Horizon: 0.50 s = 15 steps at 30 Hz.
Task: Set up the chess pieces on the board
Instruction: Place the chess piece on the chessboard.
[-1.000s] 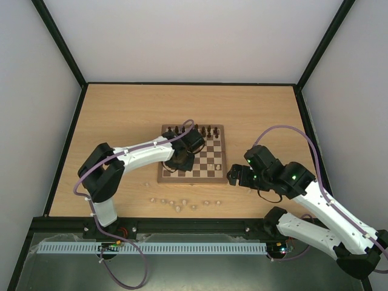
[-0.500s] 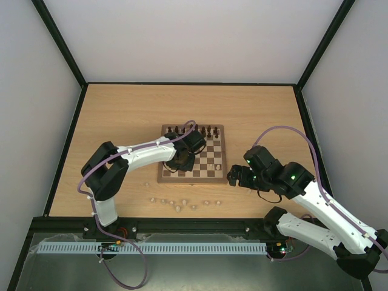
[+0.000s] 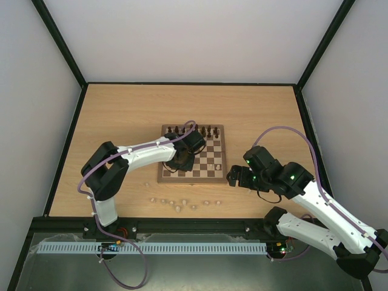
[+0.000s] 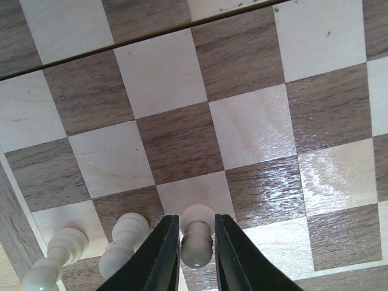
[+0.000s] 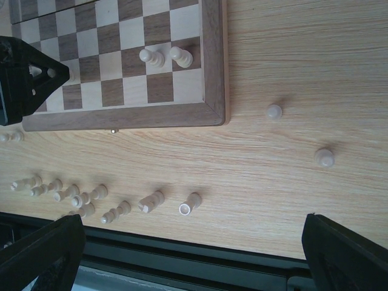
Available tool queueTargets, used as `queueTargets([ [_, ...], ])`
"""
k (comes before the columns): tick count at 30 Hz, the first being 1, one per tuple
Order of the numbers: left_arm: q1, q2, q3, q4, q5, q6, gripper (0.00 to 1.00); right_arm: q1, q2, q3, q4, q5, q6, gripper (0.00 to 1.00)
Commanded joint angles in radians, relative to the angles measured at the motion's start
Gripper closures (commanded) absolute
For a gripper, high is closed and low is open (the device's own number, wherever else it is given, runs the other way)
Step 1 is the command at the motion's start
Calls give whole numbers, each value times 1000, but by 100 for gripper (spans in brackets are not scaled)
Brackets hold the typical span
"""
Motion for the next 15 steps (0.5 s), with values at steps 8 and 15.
queueTargets([
  [8, 7, -6, 2, -10, -25, 0, 71, 3, -10, -17, -26, -6, 6, 1],
  [15, 5, -79, 132, -89, 1, 1, 70, 5, 1, -9, -27, -7, 5, 1],
])
